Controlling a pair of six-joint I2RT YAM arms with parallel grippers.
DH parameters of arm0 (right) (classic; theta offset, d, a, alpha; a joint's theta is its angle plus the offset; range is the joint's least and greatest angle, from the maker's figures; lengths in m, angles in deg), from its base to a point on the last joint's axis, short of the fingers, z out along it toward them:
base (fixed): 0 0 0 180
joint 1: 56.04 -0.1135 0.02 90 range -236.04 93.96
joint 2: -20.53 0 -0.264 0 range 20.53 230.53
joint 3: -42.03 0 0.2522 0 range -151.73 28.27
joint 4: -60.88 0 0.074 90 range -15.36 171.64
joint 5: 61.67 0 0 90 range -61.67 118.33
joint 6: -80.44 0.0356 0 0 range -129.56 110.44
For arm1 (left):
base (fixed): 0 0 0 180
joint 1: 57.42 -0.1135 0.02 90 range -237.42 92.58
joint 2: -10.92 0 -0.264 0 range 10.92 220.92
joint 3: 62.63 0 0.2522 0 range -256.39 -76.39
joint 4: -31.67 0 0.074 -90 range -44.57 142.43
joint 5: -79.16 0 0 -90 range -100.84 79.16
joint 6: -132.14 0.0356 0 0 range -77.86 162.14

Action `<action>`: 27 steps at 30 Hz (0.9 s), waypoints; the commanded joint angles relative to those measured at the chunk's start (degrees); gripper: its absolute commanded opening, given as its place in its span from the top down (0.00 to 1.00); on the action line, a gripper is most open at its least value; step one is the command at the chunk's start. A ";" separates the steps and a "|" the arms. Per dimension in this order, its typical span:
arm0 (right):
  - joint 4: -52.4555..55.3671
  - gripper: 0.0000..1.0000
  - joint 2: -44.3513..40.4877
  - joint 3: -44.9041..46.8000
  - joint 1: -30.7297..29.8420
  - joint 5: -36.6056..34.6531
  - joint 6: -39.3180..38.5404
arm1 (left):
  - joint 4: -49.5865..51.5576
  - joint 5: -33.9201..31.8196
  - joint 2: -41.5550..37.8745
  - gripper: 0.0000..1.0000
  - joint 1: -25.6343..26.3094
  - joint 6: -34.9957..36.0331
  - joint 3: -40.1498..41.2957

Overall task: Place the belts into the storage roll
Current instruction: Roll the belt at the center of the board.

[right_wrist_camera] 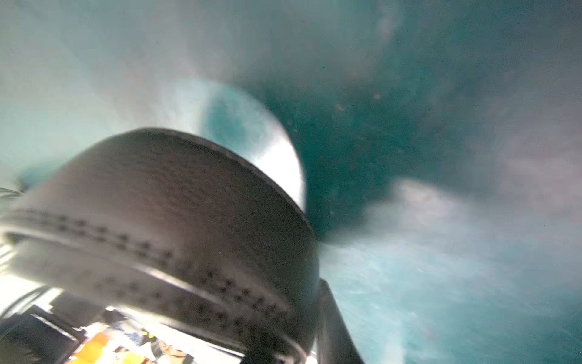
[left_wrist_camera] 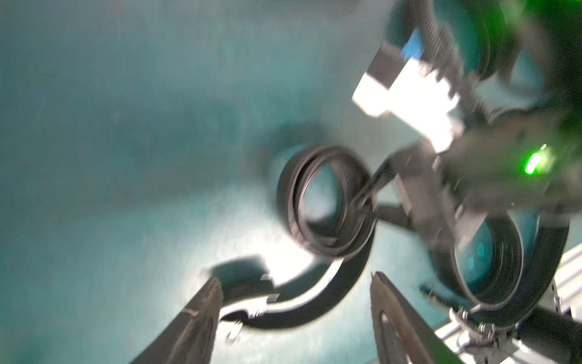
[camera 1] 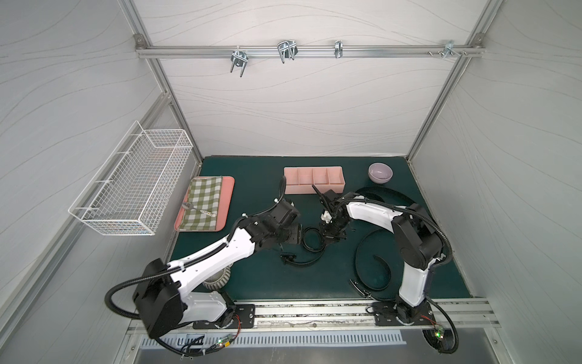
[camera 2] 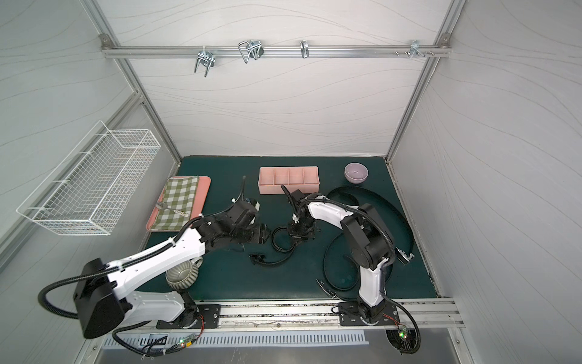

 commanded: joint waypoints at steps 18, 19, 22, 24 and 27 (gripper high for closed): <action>20.29 1.00 4.69 -15.13 4.38 -2.57 -12.83 | -7.57 -2.27 0.18 0.34 3.16 1.23 7.86; 20.15 1.00 4.68 -14.79 4.44 -2.57 -12.93 | -8.39 -1.77 0.77 0.34 3.14 2.02 7.79; 19.50 1.00 4.60 -13.55 4.42 -2.59 -12.88 | -10.97 0.06 2.79 0.34 3.11 3.82 7.28; 18.88 1.00 4.68 -12.86 4.36 -2.30 -12.70 | -12.38 1.33 4.59 0.34 3.11 4.97 6.48; 18.26 1.00 4.69 -12.22 4.42 -2.06 -12.53 | -13.87 2.35 7.27 0.33 3.11 5.96 5.31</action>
